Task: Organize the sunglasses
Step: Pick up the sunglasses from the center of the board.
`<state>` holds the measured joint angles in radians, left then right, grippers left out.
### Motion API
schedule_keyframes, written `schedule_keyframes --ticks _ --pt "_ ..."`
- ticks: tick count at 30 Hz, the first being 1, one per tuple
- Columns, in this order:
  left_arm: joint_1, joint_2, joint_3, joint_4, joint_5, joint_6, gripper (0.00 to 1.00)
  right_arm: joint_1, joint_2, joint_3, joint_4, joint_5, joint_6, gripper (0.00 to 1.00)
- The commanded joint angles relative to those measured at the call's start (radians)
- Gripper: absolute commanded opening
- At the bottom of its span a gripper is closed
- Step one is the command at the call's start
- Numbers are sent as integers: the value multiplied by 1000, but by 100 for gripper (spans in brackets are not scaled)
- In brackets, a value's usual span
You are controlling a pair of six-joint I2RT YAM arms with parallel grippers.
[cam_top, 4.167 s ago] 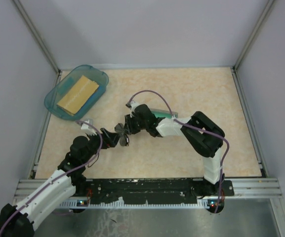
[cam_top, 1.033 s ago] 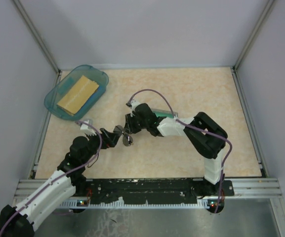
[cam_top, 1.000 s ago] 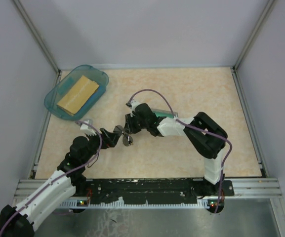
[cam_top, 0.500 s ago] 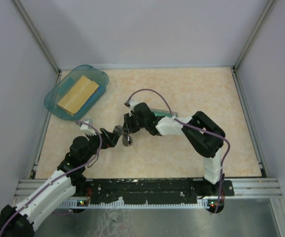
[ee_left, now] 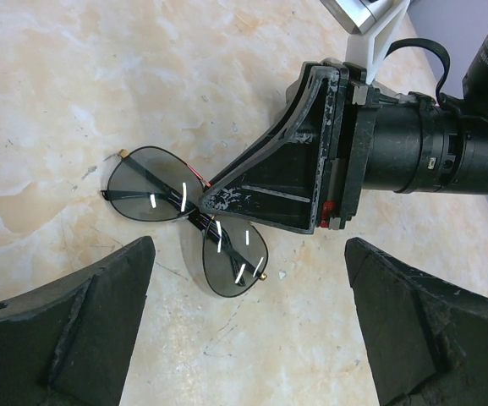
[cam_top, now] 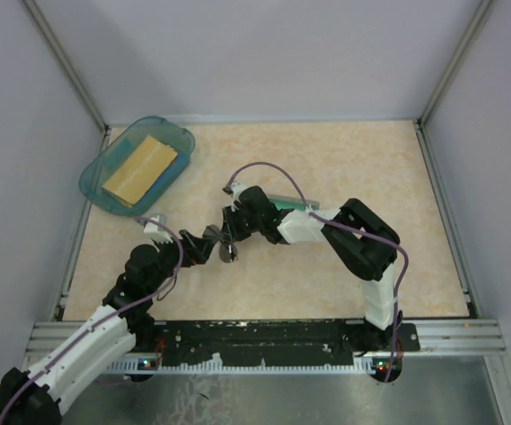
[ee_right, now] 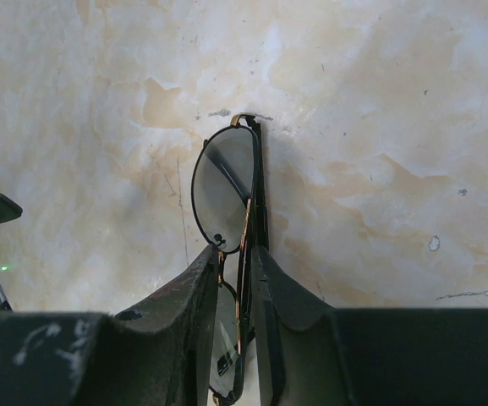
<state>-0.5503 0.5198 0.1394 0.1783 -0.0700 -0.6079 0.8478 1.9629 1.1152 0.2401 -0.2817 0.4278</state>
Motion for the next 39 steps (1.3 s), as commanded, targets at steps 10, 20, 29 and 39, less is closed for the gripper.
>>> schedule_keyframes --ticks 10,20,29,39 --pt "-5 -8 21 -3 -11 10 100 -1 -5 25 36 -23 -8 13" --pt "-4 -10 23 -5 -13 11 100 -1 -18 32 11 -14 -25 4" --pt "-3 -51 38 -44 -14 13 100 11 -28 48 -42 23 -62 0" --pt "-5 -114 55 -104 -22 16 100 27 -44 52 -65 58 -85 0"
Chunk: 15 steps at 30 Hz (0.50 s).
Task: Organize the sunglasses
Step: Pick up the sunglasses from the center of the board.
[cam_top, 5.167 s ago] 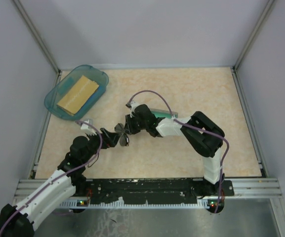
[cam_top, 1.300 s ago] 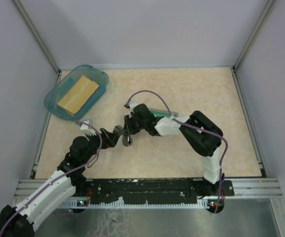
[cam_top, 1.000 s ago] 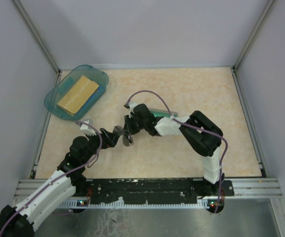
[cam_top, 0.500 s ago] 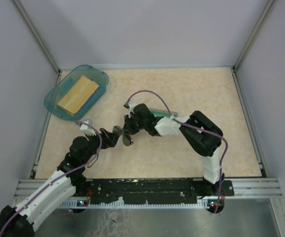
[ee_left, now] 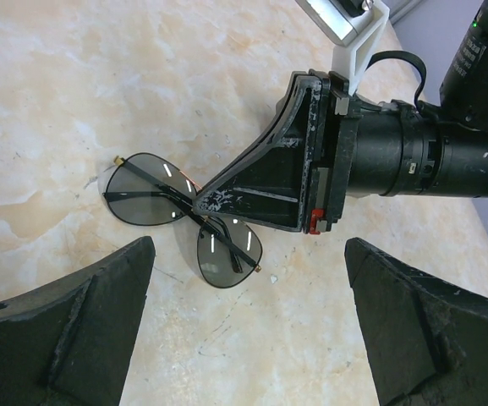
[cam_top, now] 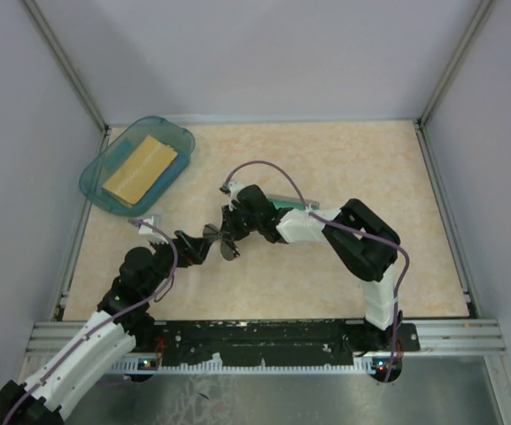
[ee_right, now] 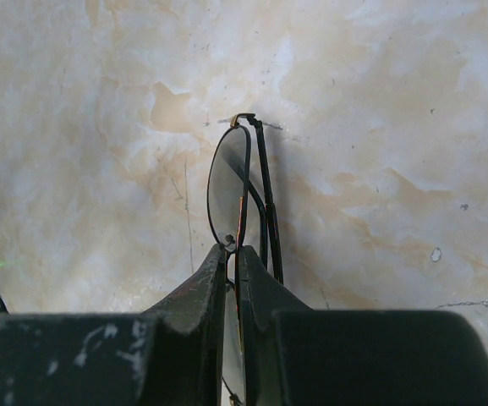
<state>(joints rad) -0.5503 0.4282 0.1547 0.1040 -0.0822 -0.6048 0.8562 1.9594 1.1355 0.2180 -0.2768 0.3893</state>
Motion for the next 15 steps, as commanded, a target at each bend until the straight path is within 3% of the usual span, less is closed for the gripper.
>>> schedule_keyframes --ticks 1,15 --pt "-4 -27 41 -36 -10 14 100 21 -44 33 -50 65 -51 0" --pt "-5 -63 48 -67 -7 10 100 80 -66 36 -101 207 -106 0"
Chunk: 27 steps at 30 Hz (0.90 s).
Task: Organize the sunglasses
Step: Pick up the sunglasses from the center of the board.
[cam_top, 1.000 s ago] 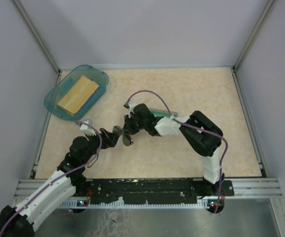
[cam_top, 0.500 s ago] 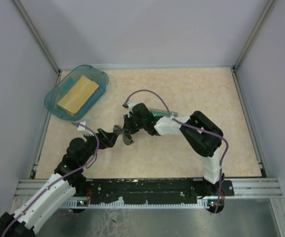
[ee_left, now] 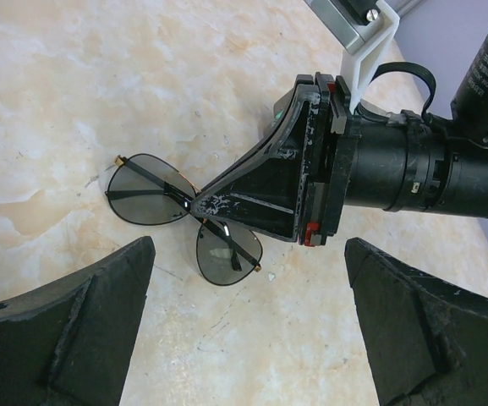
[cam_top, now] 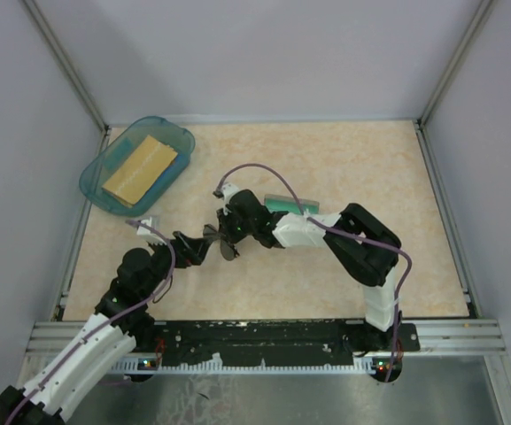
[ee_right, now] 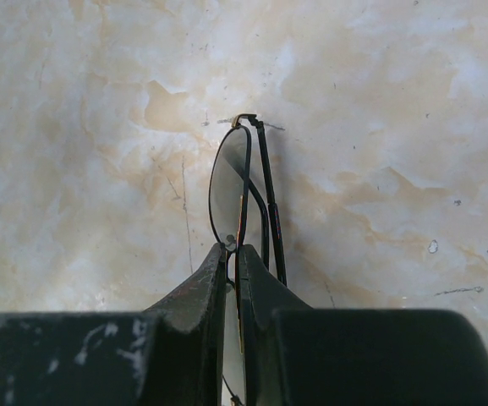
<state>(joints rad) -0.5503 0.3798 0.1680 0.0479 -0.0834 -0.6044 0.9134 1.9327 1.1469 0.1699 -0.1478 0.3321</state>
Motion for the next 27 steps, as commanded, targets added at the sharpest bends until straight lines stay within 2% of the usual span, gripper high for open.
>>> schedule_keyframes --ticks 1,12,27 --pt "-4 -15 34 -12 -6 9 100 28 -41 24 -53 92 -53 0" --pt "-4 -40 56 -48 -14 11 100 72 -61 19 -70 212 -95 0" --pt "-4 -160 101 -184 -35 11 100 160 -87 21 -103 427 -169 0"
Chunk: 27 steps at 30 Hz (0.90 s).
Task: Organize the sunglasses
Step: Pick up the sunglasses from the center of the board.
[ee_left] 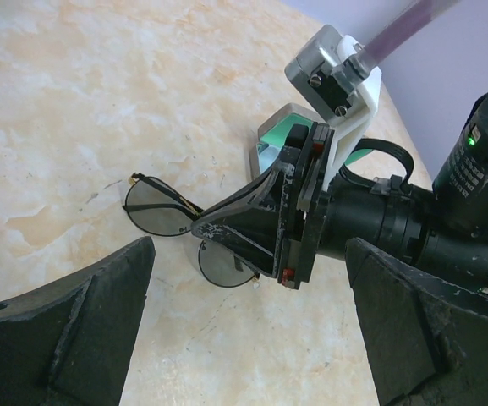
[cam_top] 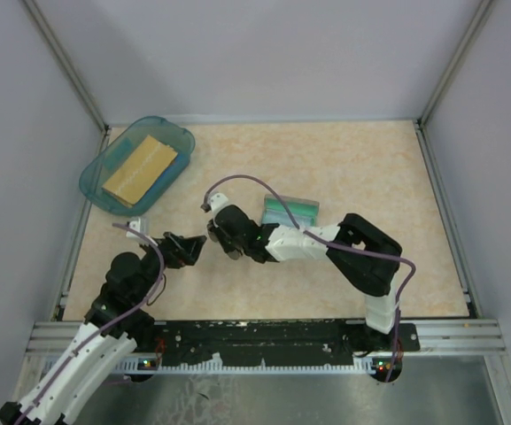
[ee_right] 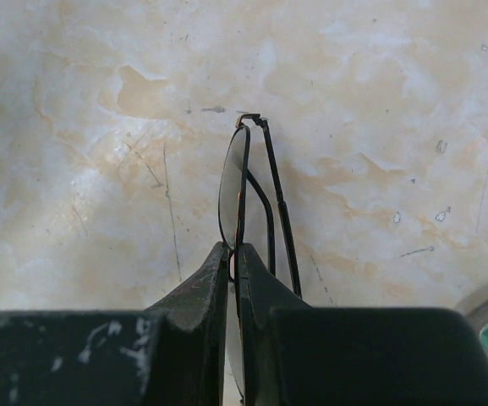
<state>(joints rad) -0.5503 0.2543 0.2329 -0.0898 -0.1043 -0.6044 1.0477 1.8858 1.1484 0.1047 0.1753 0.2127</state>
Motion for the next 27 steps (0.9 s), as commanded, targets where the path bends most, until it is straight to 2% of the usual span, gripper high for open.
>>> schedule_keyframes --ticks 1,13,22,27 --pt "-3 -42 39 -53 -17 12 100 31 -46 15 -34 122 -54 0" --pt "-4 -105 45 -109 -24 9 100 46 -164 -126 108 219 -173 0" --pt "-4 -102 34 -95 -10 3 100 44 -278 -170 104 256 -283 0" --pt "-5 -93 28 -75 9 3 100 -4 -367 -223 107 180 -348 0"
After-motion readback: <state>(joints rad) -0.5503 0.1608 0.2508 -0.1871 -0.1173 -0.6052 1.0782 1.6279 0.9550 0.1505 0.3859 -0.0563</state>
